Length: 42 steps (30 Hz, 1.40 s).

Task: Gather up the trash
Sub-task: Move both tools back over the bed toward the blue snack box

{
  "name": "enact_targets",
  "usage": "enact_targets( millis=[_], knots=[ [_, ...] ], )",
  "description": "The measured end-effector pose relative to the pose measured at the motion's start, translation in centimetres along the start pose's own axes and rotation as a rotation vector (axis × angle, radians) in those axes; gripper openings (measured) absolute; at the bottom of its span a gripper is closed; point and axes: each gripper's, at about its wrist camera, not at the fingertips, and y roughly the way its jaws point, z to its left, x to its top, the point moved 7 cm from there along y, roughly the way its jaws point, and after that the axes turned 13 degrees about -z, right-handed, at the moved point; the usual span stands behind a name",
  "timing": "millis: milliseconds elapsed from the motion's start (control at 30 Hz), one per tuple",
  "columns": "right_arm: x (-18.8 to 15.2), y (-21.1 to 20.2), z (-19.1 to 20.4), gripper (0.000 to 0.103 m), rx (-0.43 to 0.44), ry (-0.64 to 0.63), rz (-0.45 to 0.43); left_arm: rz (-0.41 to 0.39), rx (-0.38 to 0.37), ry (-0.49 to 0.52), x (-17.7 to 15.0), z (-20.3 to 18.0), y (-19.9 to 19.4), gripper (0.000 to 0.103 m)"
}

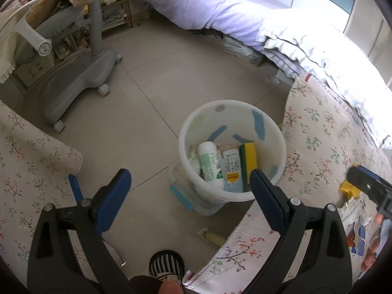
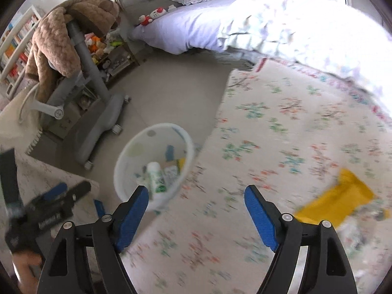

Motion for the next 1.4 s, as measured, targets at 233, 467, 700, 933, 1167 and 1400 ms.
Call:
enact_targets(
  millis=[233,467,700,933,1167,1400],
  knots=[
    [-1.7,-6.1,-5.0,0.083,-0.065,-0.016,-0.012,0.003,-0.059,0.043,-0.5,-2.9,-1.0,0.097],
    [-4.6,-10.5,-10.4,0.083,-0.15,0.015,0.005,0.03,-0.162,0.074,-1.7,-6.6,-2.7,0.097],
    [-8.1,-11.9,-14.0,0.083,-0.2,0.089,0.056,0.062,-0.197,0.122,-3.4,-9.4,-3.2,0.097],
    [-10.6,-11.0,-15.0,0.083,-0.214,0.171,0.105,0.078,-0.213,0.185,-4.9,-11.5,-3.5,0.097],
    [-11.4,-10.5,-13.8,0.085,-0.216,0.146,0.111,0.089,-0.212,0.231,-5.9,-12.6,-3.5,0.097],
    [-12.8,-9.8,-13.4,0.085,-0.229,0.081,0.151,0.109,-0.213,0.243,-6.9,-13.2,-3.3,0.097]
  ],
)
